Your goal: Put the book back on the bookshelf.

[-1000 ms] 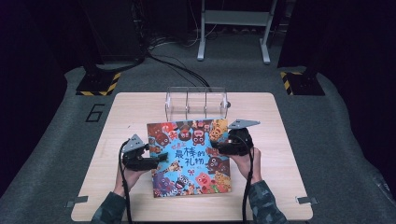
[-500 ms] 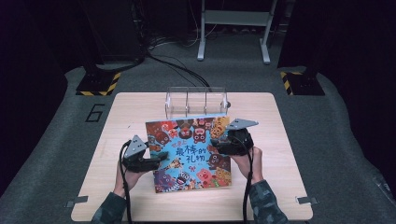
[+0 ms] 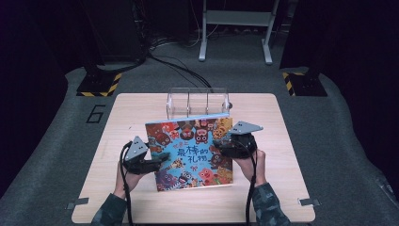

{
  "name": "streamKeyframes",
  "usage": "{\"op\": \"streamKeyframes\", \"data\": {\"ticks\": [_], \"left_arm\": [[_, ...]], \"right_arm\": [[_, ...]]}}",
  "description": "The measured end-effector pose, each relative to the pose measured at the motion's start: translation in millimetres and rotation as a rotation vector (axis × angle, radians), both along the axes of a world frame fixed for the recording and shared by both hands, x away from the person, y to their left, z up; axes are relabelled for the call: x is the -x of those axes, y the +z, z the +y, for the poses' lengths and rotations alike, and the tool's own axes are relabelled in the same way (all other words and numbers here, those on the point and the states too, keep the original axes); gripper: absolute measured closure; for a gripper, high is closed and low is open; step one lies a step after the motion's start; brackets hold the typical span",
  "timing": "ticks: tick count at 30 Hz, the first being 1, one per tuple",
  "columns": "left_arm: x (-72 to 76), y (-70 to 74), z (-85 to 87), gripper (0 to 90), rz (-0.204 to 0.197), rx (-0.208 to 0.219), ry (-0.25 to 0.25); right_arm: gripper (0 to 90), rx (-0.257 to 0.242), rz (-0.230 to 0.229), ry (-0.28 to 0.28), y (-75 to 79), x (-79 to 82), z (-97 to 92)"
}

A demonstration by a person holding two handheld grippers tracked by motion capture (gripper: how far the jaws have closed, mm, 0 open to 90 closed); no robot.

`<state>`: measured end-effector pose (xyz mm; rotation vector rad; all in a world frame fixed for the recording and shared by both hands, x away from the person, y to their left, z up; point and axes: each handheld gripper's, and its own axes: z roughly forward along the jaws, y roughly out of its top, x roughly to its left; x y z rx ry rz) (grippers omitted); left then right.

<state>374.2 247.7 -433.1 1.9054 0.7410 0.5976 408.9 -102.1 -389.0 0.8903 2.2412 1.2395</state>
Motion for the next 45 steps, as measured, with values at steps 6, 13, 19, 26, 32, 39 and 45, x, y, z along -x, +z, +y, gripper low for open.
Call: {"op": "streamKeyframes", "data": {"ticks": [6, 13, 19, 26, 32, 39, 45], "left_arm": [[4.6, 4.0, -5.5, 31.6, -0.047, -0.025, 0.016], [5.7, 5.8, -6.3, 33.6, -0.069, -0.053, 0.001], [6.3, 6.6, -8.5, 33.6, -0.083, -0.059, 0.015], [7.2, 8.7, -10.1, 34.1, -0.112, -0.087, 0.032], [5.5, 10.2, -5.7, 36.2, -0.092, -0.058, 0.009], [0.4, 25.7, -2.9, 32.8, -0.071, 0.065, -0.097], [-1.7, 34.0, -1.6, 41.3, -0.097, 0.030, -0.083]], "right_arm": [[38.7, 0.001, -0.011, 0.030, 4.0, 4.3, 1.4], [38.7, -0.008, -0.016, 0.014, 5.1, 3.7, -0.6], [38.7, -0.006, -0.029, 0.014, 4.8, 5.0, -1.6], [38.7, -0.008, -0.064, 0.010, 4.9, 7.6, -1.3], [40.6, -0.005, -0.058, 0.027, 5.3, 7.7, -3.3], [42.1, -0.008, -0.069, 0.056, 4.7, 9.1, -6.5], [41.8, -0.012, -0.063, 0.060, 4.8, 10.4, -6.0]]}}
